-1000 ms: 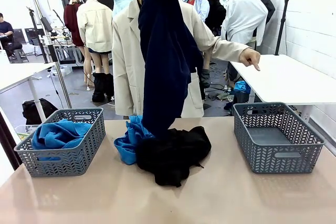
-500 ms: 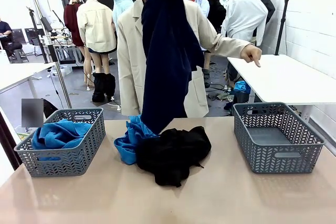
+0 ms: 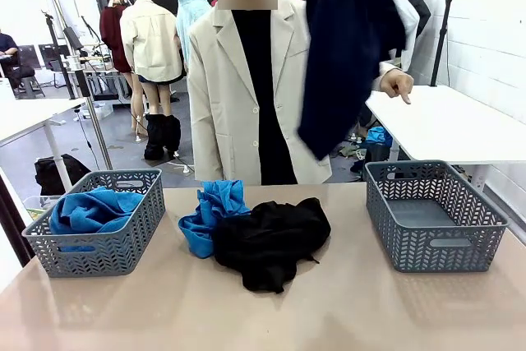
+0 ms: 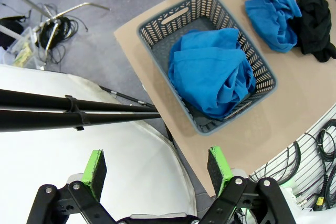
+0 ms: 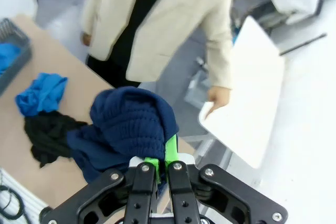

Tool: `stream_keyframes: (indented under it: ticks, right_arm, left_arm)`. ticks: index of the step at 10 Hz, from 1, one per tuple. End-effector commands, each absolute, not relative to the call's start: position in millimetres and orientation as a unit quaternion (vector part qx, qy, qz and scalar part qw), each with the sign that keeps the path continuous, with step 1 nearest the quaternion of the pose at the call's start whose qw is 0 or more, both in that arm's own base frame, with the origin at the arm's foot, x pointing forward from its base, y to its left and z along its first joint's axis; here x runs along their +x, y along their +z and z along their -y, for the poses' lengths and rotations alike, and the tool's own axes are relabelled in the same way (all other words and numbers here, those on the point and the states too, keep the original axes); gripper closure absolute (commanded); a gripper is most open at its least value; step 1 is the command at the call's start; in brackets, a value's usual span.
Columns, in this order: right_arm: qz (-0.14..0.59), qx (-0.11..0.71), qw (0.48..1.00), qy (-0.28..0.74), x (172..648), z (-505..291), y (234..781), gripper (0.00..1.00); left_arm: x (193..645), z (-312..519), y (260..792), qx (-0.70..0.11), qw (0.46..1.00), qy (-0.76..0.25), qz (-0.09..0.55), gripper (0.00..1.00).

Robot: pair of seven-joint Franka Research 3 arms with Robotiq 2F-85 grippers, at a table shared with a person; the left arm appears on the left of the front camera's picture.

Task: Sort the tops and bottoms.
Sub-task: Sort the clothes according to human instructions.

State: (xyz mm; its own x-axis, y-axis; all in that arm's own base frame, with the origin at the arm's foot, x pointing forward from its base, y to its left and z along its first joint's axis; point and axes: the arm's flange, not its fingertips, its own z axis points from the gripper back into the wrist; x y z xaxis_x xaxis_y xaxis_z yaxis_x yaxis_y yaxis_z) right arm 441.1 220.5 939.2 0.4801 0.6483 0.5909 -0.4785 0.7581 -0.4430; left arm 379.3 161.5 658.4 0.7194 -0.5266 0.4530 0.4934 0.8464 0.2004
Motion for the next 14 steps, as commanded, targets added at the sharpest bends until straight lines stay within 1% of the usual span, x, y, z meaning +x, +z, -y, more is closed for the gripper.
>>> stream_keyframes:
  ticks: [1, 4, 7, 8, 10, 11, 12, 13, 14]
  right_arm:
    - [0.386, -0.165, 0.852, 0.312, 443.9, -196.0, 931.6, 1.00]
    - [0.372, -0.166, 0.883, 0.233, 438.3, -129.0, 915.9, 1.00]
    - [0.340, -0.179, 0.898, 0.213, 427.8, -82.9, 867.2, 1.00]
    - [0.329, -0.173, 0.902, 0.219, 420.6, -72.2, 848.5, 1.00]
    - [0.321, -0.168, 0.900, 0.241, 400.5, -55.6, 776.5, 1.00]
    - [0.311, -0.156, 0.906, 0.242, 388.2, -48.4, 747.3, 1.00]
    - [0.308, -0.119, 0.914, 0.236, 375.5, -47.9, 727.6, 1.00]
    - [0.317, -0.115, 0.914, 0.226, 365.3, -48.1, 707.0, 1.00]
    - [0.291, -0.145, 0.917, 0.231, 413.7, -55.5, 781.4, 1.00]
  left_arm:
    - [378.3, -161.2, 658.9, 0.037, 0.929, -0.273, 0.247, 0.00]
    - [378.3, -161.2, 658.9, 0.037, 0.929, -0.273, 0.247, 0.00]
    - [378.3, -161.2, 658.9, 0.037, 0.929, -0.273, 0.247, 0.00]
    - [378.3, -161.2, 658.9, 0.037, 0.929, -0.273, 0.247, 0.00]
    - [378.3, -161.2, 658.9, 0.037, 0.929, -0.273, 0.247, 0.00]
    - [378.3, -161.2, 658.9, 0.037, 0.929, -0.273, 0.247, 0.00]
    - [378.3, -161.2, 658.9, 0.037, 0.929, -0.273, 0.247, 0.00]
    - [378.3, -161.2, 658.9, 0.037, 0.929, -0.273, 0.247, 0.00]
    - [378.3, -161.2, 658.9, 0.037, 0.929, -0.273, 0.247, 0.00]
